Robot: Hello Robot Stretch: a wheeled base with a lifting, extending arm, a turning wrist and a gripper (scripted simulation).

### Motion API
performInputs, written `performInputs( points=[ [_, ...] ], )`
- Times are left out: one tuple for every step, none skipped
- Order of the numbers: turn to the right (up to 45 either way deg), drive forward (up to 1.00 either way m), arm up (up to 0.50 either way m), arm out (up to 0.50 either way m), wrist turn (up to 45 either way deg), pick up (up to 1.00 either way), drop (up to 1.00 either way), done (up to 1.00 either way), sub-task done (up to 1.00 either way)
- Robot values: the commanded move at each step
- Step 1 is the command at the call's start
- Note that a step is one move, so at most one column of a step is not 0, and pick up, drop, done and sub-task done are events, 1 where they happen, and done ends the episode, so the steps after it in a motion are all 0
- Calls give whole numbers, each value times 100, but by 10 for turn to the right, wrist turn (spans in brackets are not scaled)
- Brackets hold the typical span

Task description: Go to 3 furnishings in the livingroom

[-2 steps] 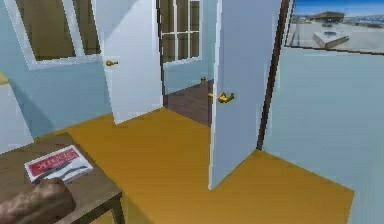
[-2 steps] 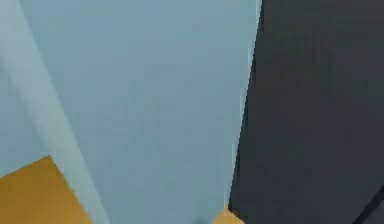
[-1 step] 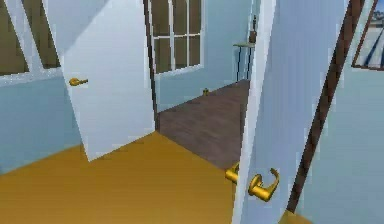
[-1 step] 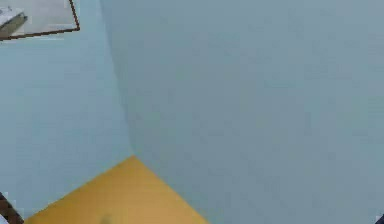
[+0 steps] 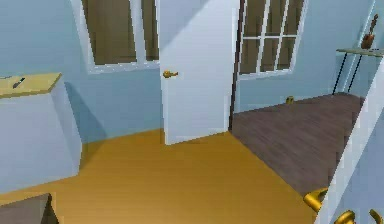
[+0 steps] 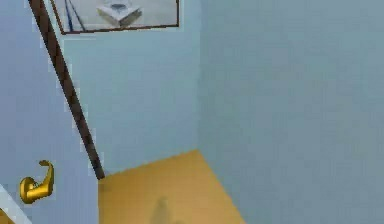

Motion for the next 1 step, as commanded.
performInputs(
  points=[
    [0, 50, 0, 0, 0, 0, 0, 0, 0]
  ],
)
